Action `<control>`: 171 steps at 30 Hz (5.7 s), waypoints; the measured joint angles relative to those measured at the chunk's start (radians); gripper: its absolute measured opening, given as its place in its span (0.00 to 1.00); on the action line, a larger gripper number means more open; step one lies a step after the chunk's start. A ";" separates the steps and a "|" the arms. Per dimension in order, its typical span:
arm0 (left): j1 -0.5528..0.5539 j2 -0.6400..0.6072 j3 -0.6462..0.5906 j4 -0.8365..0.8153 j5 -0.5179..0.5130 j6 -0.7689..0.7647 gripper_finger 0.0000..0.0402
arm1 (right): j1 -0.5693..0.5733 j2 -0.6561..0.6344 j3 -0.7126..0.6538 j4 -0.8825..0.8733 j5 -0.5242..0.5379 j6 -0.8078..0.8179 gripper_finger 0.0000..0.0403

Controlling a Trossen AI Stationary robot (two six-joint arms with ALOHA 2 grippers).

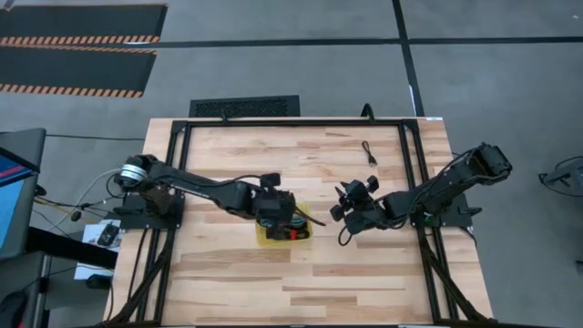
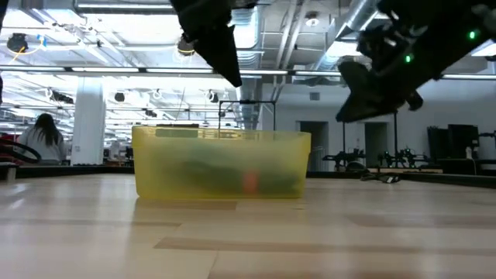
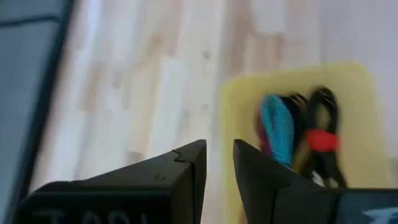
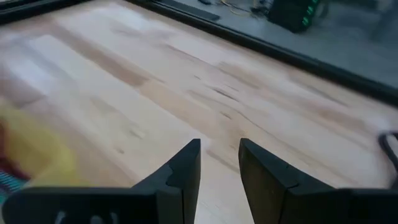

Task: Pick and place USB-C Cables
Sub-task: Put the black charger cable into the yellow bin

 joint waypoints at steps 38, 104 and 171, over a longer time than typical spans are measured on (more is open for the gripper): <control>0.589 -0.438 -0.927 1.596 0.357 0.247 0.30 | -0.399 0.000 -0.099 -0.130 0.021 0.103 0.59; 0.498 -0.190 -0.926 1.769 0.336 0.091 0.36 | -0.901 0.030 -0.103 -0.028 -0.448 -0.244 0.59; 0.408 -0.188 -0.873 1.860 0.493 0.180 0.45 | -0.453 0.018 -0.092 0.947 -1.050 -0.926 0.05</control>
